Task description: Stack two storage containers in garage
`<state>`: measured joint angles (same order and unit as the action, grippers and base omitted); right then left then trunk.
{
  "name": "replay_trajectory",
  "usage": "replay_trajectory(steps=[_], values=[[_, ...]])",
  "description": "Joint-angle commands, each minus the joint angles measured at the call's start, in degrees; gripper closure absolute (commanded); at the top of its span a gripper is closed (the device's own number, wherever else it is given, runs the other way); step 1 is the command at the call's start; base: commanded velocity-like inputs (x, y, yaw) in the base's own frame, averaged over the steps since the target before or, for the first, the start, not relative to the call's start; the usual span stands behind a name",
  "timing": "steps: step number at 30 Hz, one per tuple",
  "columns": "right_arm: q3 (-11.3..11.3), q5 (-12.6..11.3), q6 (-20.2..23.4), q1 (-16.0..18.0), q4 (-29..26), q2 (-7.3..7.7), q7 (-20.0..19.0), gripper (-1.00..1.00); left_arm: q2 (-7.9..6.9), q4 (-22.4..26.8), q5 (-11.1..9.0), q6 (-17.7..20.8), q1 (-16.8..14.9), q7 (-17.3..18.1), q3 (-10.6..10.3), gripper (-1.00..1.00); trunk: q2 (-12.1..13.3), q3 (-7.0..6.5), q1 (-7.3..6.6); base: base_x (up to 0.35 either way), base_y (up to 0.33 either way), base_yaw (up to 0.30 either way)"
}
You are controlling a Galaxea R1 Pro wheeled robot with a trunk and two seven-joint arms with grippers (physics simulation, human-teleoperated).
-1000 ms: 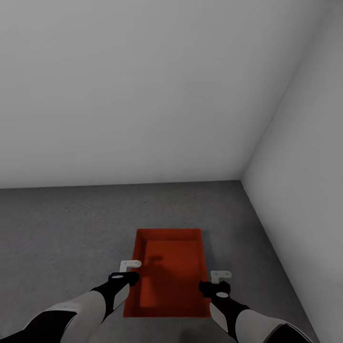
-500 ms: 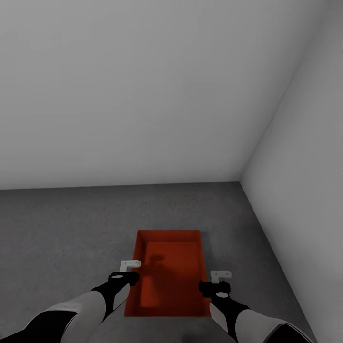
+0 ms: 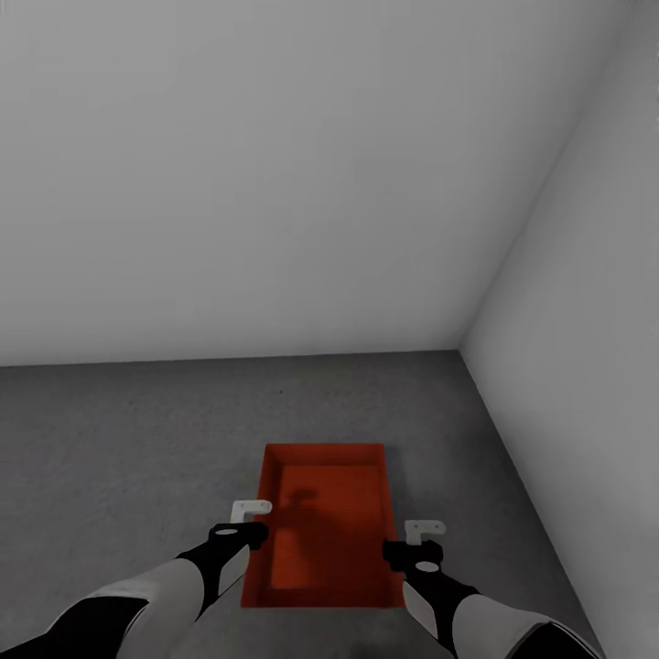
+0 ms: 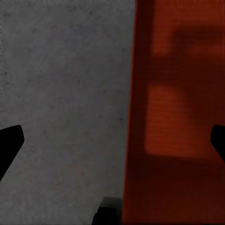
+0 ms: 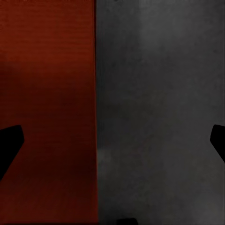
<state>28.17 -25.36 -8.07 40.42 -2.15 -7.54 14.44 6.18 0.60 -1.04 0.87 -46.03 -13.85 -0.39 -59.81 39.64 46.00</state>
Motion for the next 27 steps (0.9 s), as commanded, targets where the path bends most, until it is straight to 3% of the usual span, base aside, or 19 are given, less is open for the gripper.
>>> replay_trajectory(steps=[1,8,22,27], values=[[0.49,-0.57,-0.19,0.02,0.04,-0.02,0.15,-1.00,0.06,0.03,-0.11,0.09,-0.01,-0.19,-0.05,-1.00,0.39,-0.15,-0.22,0.000,0.000,0.000],[0.49,-0.56,-0.16,0.06,0.04,-0.02,0.15,-1.00,0.20,0.04,-0.11,0.09,0.06,-0.29,-0.05,-1.00,3.20,-1.40,-1.76,0.000,0.000,0.000],[0.49,-0.57,-0.19,0.03,0.04,-0.02,0.15,-1.00,0.21,-0.01,-0.11,0.14,0.06,0.32,-0.05,-1.00,3.20,-1.40,-1.76,-0.005,0.000,0.000],[0.49,-0.56,-0.15,0.05,0.04,-0.02,0.15,-1.00,0.27,-0.03,-0.18,0.32,0.01,0.39,-0.05,-1.00,3.20,-1.40,-1.76,-0.243,0.000,0.000]])
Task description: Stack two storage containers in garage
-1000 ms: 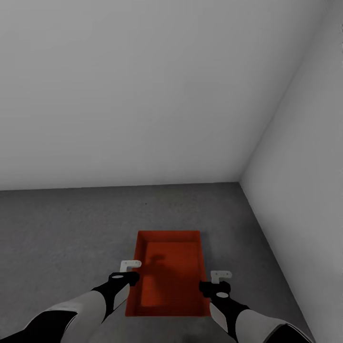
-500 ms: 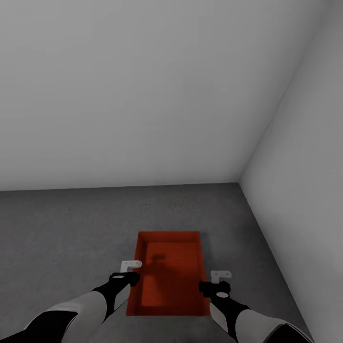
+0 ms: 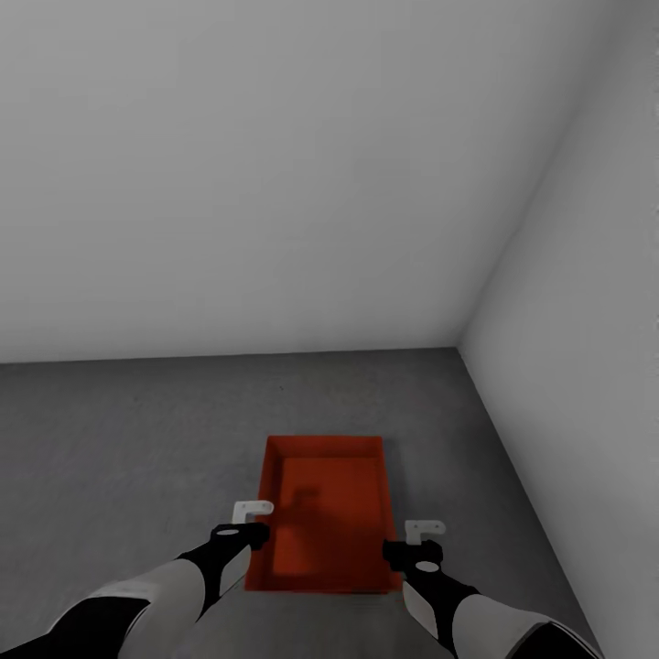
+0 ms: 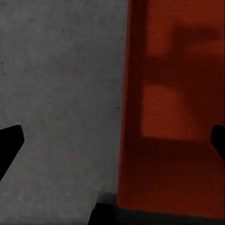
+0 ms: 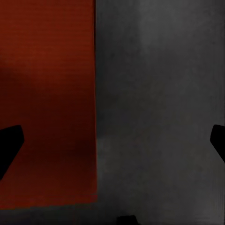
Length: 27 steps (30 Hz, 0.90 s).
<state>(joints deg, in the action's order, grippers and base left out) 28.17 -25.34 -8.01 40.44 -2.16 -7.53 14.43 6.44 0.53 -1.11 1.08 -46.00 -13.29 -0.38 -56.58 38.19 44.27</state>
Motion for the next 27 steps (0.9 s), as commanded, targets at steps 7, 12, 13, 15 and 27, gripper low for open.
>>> replay_trajectory(steps=[7,12,13,15,27], values=[[0.48,-0.59,-0.19,0.02,0.05,-0.03,0.16,-1.00,0.00,0.00,-0.12,0.11,0.01,-0.16,-0.06,-1.00,-0.04,0.04,-0.03,-0.334,0.000,0.000],[0.48,-0.57,-0.23,-0.01,0.06,-0.05,0.16,-1.00,-0.02,0.00,-0.13,0.01,0.03,-0.16,-0.06,-1.00,-0.04,0.04,-0.03,-0.344,0.000,0.000],[0.48,-0.57,-0.23,-0.02,0.06,-0.06,0.16,-1.00,-0.02,0.00,-0.13,0.00,0.01,-0.16,-0.06,-1.00,-0.04,0.04,-0.03,-0.345,0.000,0.000],[0.48,-0.58,-0.24,-0.07,0.05,-0.08,0.16,-1.00,-0.02,0.00,-0.13,-0.02,0.03,-0.16,-0.06,-1.00,-0.04,0.04,-0.03,-0.345,0.000,0.000],[0.48,-0.89,-0.33,-0.09,0.11,-0.20,0.24,-1.00,-0.02,-0.08,-0.05,-0.06,0.02,-0.19,-0.06,-1.00,-0.04,-0.21,-0.03,-0.107,0.000,0.000]])
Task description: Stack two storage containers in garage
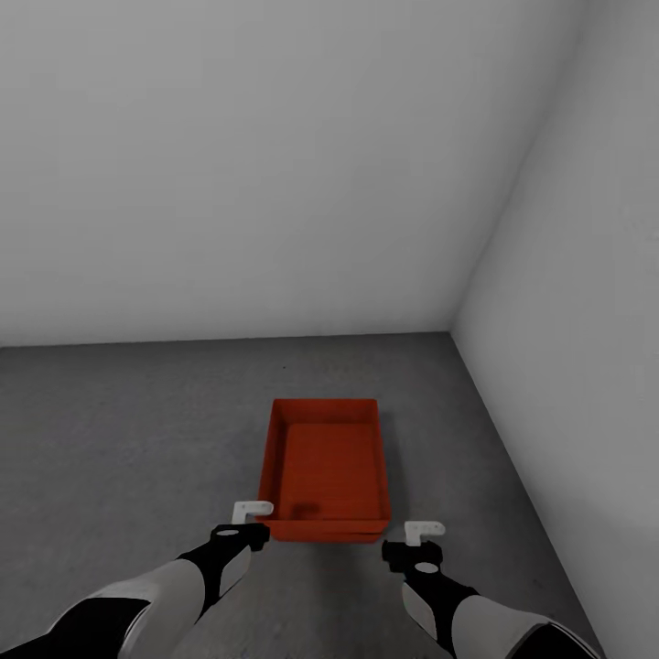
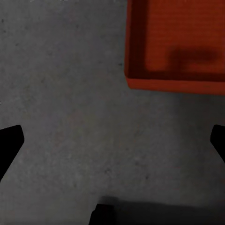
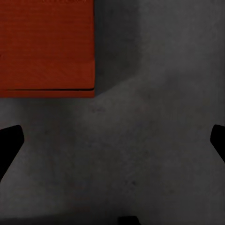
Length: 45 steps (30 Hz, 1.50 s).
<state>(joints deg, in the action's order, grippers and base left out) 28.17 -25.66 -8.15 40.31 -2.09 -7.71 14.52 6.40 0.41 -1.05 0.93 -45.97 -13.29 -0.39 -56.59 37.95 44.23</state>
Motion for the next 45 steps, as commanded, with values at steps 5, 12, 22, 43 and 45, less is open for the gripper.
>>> replay_trajectory(steps=[5,12,22,43,45], values=[[0.48,-0.68,-0.20,0.03,0.07,-0.02,0.15,-1.00,0.02,0.03,-0.11,0.09,-0.02,-0.23,-0.05,-1.00,-0.03,-0.39,0.00,-0.001,0.000,0.000],[0.48,-0.67,-0.20,0.02,0.05,-0.02,0.15,-1.00,0.02,-0.06,-0.10,0.04,-0.04,-0.24,-0.05,-1.00,-0.03,-1.01,0.00,0.000,0.000,0.000],[0.48,-0.69,-0.16,0.03,0.15,-0.02,0.15,-1.00,0.02,-0.12,-0.15,0.04,-0.04,-0.24,-0.05,-1.00,-0.03,-1.87,0.00,0.000,0.000,0.000],[0.49,-0.36,0.75,-1.42,3.49,-0.59,-0.92,-1.00,-3.00,-0.28,-0.45,0.24,10.26,-0.24,-0.08,-1.00,-0.03,-1.97,0.00,0.000,0.000,0.000],[0.49,-0.35,0.76,-1.44,3.49,-0.54,-0.93,-1.00,-3.03,-0.26,-0.45,0.30,11.79,-0.24,-0.09,-1.00,-0.03,-1.97,0.00,0.000,0.000,0.000]])
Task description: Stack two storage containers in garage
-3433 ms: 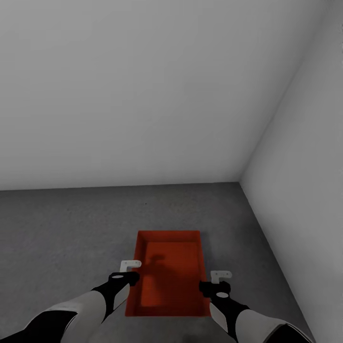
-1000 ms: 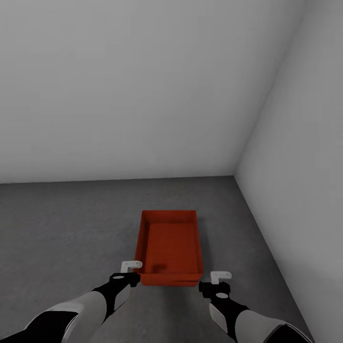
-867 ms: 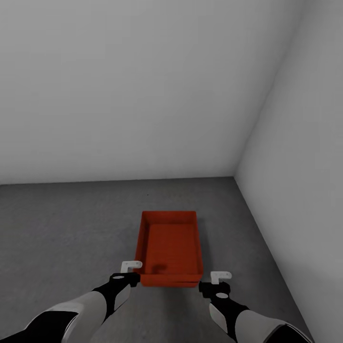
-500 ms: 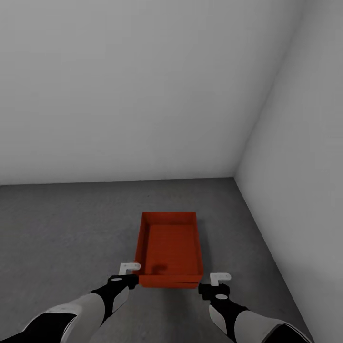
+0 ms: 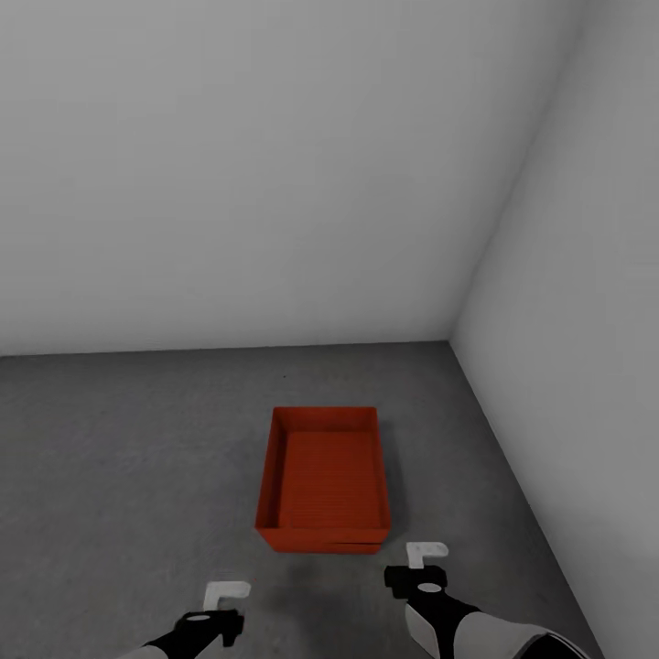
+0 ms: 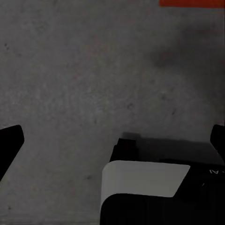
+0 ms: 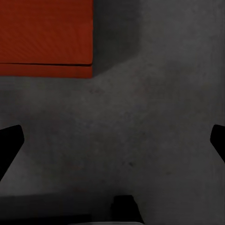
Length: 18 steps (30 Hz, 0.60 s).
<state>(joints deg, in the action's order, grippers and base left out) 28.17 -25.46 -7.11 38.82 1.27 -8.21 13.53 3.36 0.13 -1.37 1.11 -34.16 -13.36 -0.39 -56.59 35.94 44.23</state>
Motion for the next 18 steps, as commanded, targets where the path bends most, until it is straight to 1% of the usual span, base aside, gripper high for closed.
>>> replay_trajectory(steps=[1,8,10,13,14,15,16,17,18], values=[[0.48,-0.56,-0.26,0.04,0.14,-0.02,0.04,-1.00,0.00,-0.01,-0.12,0.16,1.42,-0.18,-0.08,-1.00,-0.03,0.04,0.00,0.000,0.000,0.000],[0.48,-0.56,-0.13,-0.41,0.21,-0.13,-0.07,-1.00,-0.11,0.03,-0.12,-0.11,7.48,-0.11,-0.05,-1.00,-0.03,0.04,0.00,0.000,0.000,0.000],[0.48,-0.56,-0.11,-0.46,0.22,-0.14,-0.08,-1.00,-0.07,0.04,-0.14,-0.17,8.51,-0.10,-0.06,-1.00,-0.03,0.04,0.00,0.000,0.000,0.000],[0.48,-0.56,-0.10,-0.48,0.22,-0.14,-0.08,-1.00,-0.09,0.02,-0.32,-0.21,9.16,-0.11,-0.07,-1.00,-0.03,0.04,0.00,0.000,0.000,0.000],[0.50,-0.54,0.26,-0.80,0.31,-0.05,-0.08,-1.00,-0.10,-0.01,-1.12,-0.18,9.39,-0.13,-0.06,-1.00,-0.03,0.04,0.00,0.000,0.000,0.000],[0.65,0.04,1.62,-5.51,0.47,0.41,-0.04,-1.00,-0.10,-0.03,-2.63,-0.16,9.56,-0.10,-0.05,-1.00,-0.03,0.04,0.00,0.000,0.000,0.000],[0.67,0.36,1.67,-6.79,0.47,0.46,-0.03,-1.00,-0.09,-0.03,-2.82,-0.15,9.62,-0.10,-0.05,-1.00,-0.03,0.04,0.00,0.000,0.000,0.000],[0.68,0.99,1.70,-8.87,0.48,0.53,-0.03,-1.00,-0.06,-0.04,-3.07,-0.15,9.81,-0.10,-0.07,-1.00,-0.03,0.04,0.00,0.000,0.000,0.000],[0.67,2.11,1.68,-11.34,0.49,0.60,-0.01,-1.00,0.00,-0.01,-3.35,-0.15,10.45,-0.09,-0.08,-1.00,-0.03,0.04,0.00,0.000,0.000,0.000]])
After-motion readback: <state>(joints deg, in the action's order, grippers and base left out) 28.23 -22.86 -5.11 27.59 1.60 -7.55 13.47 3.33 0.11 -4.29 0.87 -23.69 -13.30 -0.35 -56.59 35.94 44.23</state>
